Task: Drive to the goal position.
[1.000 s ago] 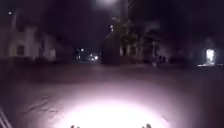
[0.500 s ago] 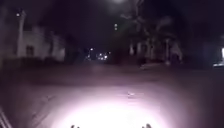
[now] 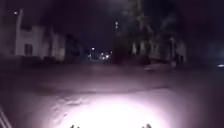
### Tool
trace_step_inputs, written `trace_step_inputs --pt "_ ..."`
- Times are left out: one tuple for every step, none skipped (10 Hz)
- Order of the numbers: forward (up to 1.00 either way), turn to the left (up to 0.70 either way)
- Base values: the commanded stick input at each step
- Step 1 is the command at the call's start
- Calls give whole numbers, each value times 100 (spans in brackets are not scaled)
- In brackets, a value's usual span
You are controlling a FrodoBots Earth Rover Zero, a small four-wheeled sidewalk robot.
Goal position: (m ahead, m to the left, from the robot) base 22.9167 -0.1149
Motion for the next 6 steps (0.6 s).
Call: trace_step_inputs --pt "100 0" --pt "100 0" --pt "100 0" --pt "100 0" --pt "100 0" --pt "100 0"
